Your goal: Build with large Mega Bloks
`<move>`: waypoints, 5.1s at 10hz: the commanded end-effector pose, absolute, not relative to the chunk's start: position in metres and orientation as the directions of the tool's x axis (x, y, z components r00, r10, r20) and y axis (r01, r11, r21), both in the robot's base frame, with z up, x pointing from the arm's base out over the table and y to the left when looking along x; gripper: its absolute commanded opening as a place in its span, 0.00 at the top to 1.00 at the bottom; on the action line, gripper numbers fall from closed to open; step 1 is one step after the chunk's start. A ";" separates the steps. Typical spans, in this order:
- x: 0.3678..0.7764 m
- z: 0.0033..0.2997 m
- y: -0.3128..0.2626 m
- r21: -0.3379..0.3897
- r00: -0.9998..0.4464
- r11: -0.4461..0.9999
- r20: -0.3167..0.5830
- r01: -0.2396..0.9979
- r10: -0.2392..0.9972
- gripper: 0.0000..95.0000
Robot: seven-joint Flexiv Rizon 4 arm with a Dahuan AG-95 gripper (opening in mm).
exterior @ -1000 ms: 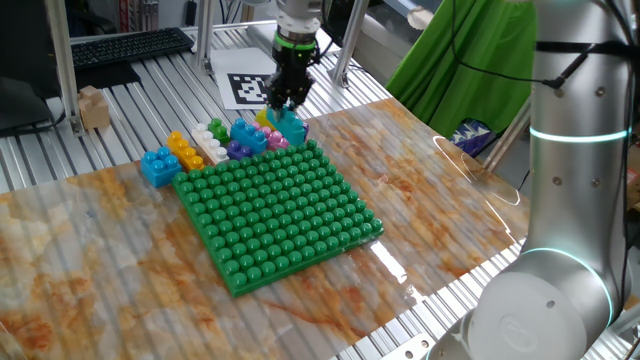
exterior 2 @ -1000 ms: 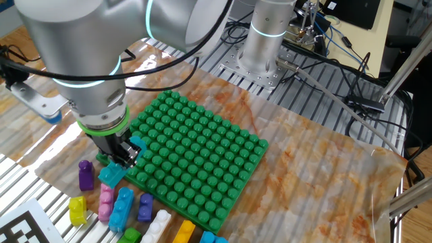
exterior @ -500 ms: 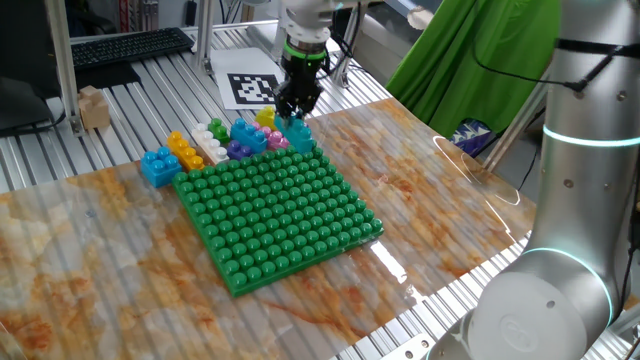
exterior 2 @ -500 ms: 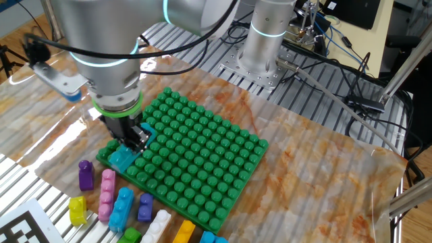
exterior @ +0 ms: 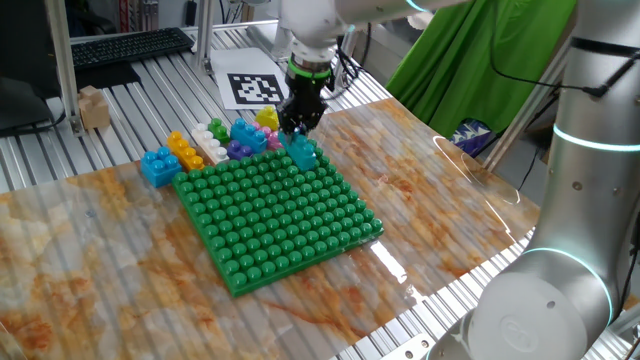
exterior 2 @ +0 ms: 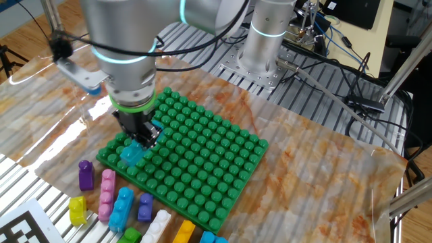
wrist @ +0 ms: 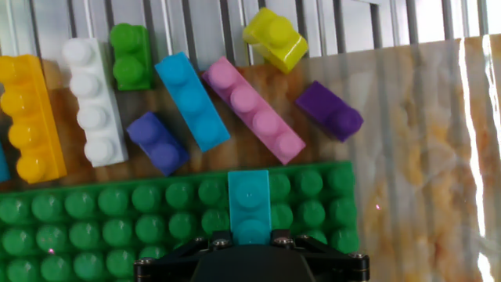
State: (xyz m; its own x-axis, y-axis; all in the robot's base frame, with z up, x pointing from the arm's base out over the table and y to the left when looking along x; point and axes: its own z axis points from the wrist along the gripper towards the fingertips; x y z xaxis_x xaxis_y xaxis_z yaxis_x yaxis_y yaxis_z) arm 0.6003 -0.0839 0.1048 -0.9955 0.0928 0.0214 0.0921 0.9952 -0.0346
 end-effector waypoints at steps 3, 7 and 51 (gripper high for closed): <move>0.593 0.095 -0.082 -0.024 -0.996 0.996 0.013 0.090 0.090 1.00; 0.589 0.085 -0.080 -0.024 -0.996 0.995 -0.004 0.094 0.094 1.00; 0.574 0.043 -0.075 0.003 -0.996 0.996 -0.031 0.084 0.085 0.40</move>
State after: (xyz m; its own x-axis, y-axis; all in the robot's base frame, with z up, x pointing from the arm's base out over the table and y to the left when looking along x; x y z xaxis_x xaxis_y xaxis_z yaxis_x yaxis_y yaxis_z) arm 0.5753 -0.0732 0.0450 -0.9962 0.0860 -0.0164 0.0857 0.9962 0.0174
